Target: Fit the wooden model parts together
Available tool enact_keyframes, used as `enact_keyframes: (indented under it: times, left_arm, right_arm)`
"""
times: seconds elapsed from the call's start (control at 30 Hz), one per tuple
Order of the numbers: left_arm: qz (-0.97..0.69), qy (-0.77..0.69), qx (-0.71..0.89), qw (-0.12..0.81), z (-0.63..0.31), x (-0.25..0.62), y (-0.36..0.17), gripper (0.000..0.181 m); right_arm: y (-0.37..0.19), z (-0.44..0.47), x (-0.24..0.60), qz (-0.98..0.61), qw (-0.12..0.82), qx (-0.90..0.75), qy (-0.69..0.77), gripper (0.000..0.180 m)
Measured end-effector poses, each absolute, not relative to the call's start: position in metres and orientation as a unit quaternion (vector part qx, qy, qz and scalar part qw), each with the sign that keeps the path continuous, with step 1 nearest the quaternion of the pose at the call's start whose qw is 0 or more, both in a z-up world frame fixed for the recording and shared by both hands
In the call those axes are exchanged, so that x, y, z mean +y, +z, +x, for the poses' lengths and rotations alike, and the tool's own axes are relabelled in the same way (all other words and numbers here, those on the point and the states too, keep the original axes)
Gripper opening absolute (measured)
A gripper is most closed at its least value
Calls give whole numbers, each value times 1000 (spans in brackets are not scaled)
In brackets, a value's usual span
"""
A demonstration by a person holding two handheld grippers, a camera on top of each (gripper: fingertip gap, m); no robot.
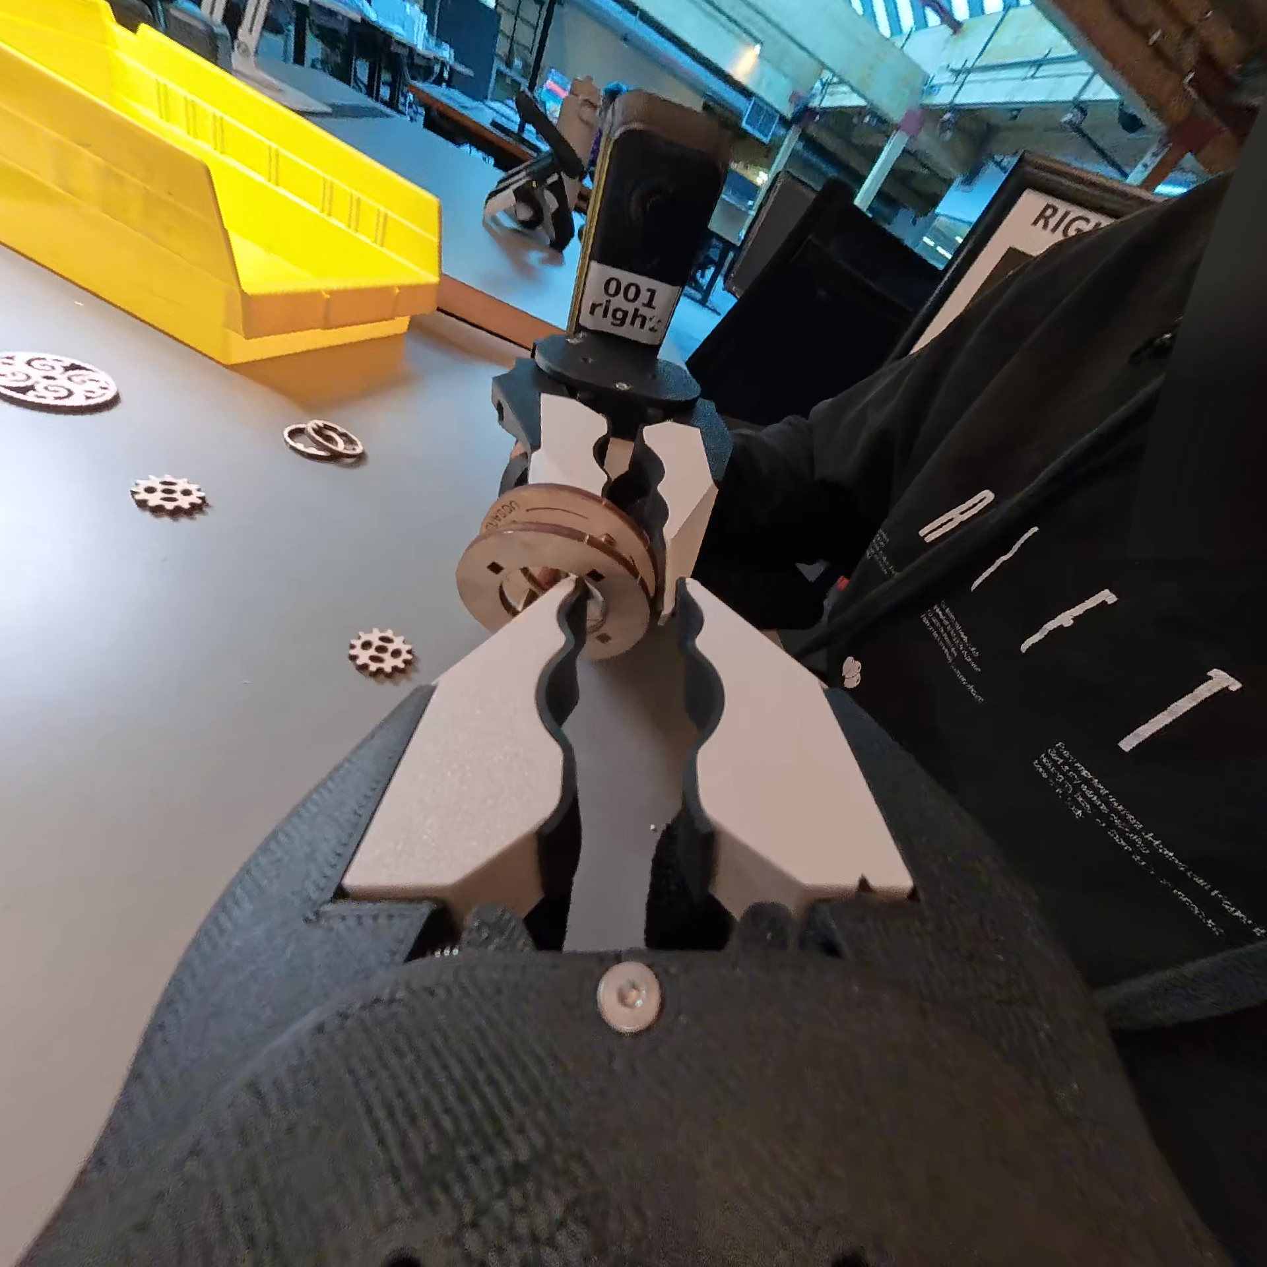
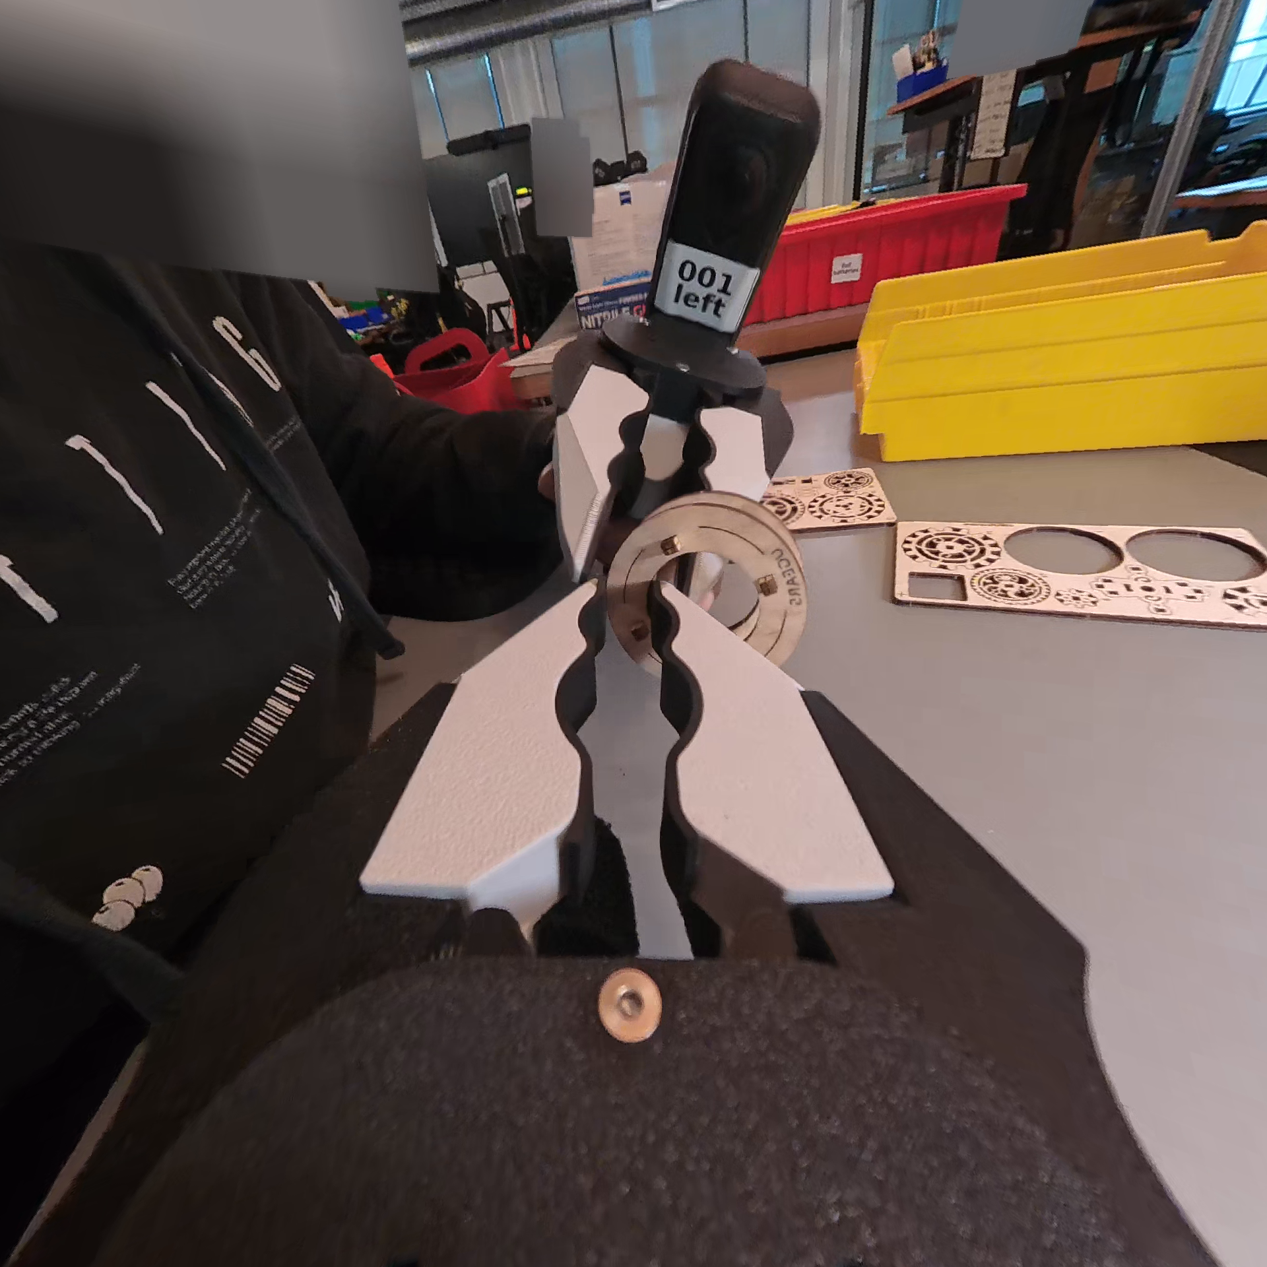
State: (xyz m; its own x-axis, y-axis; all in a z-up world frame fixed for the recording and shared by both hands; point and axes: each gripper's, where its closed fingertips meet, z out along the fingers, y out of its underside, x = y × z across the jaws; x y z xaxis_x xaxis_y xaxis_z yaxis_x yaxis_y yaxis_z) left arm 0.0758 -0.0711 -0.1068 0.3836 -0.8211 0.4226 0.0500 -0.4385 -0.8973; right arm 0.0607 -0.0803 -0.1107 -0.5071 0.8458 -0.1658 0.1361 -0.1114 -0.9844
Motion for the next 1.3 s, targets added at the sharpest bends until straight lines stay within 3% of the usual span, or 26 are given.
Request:
enact_keyframes:
  times: [0.2,0.47,0.57,0.63,0.77,1.13,1.3]
  left_arm:
    - [-685,-502,272,452,73,-72,-101,11]
    - [-747,-399,250,469,45,-56,-116,10]
    - [-745,-410,251,462,46,-59,-117,10]
    - [-741,-406,287,452,68,-58,-116,10]
    - [-718,-455,216,481,40,-48,-106,11]
    - [-656,-627,142,395,55,-58,-110,11]
    - [-778,-543,129,289,54,-56,-169,22]
  right_arm:
    - [-103,64,-80,-397,289,-593,638,9]
    - [-103,71,-64,-406,314,-595,618,10]
    - [-96,75,-45,-422,367,-576,597,9]
    - [-93,69,-58,-408,350,-581,611,10]
    - [-86,79,-39,-418,348,-551,633,10]
    - [-103,75,-51,-423,324,-599,598,10]
    - [-112,74,-56,-429,311,-616,583,10]
